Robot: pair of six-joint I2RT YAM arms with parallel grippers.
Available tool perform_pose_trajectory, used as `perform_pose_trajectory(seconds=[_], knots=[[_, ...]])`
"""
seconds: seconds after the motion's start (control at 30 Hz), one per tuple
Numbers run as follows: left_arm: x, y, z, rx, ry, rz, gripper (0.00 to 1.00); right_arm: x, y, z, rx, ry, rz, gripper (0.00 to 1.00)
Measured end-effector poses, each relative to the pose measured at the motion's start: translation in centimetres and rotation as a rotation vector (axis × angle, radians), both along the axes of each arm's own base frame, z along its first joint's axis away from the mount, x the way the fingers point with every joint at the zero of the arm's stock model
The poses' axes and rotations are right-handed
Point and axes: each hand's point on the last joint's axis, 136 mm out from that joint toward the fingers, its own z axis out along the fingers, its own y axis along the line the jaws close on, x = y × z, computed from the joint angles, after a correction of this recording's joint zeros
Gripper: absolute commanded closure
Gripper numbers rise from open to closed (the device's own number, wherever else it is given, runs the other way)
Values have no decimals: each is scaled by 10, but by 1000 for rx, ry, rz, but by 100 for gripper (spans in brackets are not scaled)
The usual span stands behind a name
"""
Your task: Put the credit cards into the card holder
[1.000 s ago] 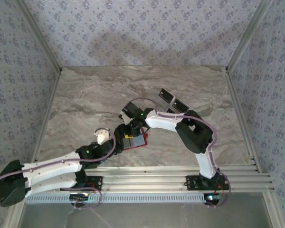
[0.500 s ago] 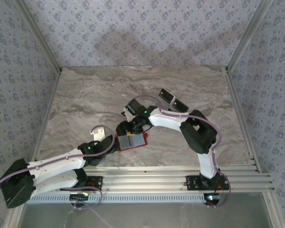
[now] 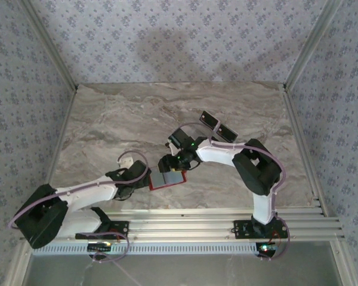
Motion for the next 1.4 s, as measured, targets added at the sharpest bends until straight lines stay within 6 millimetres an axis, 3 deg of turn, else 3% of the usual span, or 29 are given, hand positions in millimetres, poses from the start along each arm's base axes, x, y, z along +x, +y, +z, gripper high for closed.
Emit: perform_pose_trajectory(seconds=[0.23,0.47,0.63,0.8,0.97,1.17,1.3,1.4], knots=[[8,-3,-3,34,31,-27,0,-4,-17,-1,-18,-23,-54,31],[15,-8,-5,67,77,-80,0,-4,-21,1,-21,-27,-104,31],[17,-9,-8,102,123,-116,0,0,-25,12,-32,-39,-116,31],[20,-10,-8,127,166,-149,0,29,-39,55,-9,-120,-142,31],[23,-8,-4,127,203,-174,0,75,-82,96,-33,-231,-210,33],[34,-1,3,63,199,-142,0,96,-134,100,-190,-286,-219,38],[67,4,21,10,102,-72,0,110,-141,105,-279,-327,-169,47],[81,-2,33,-20,52,-66,0,127,-141,103,-357,-363,-129,52]])
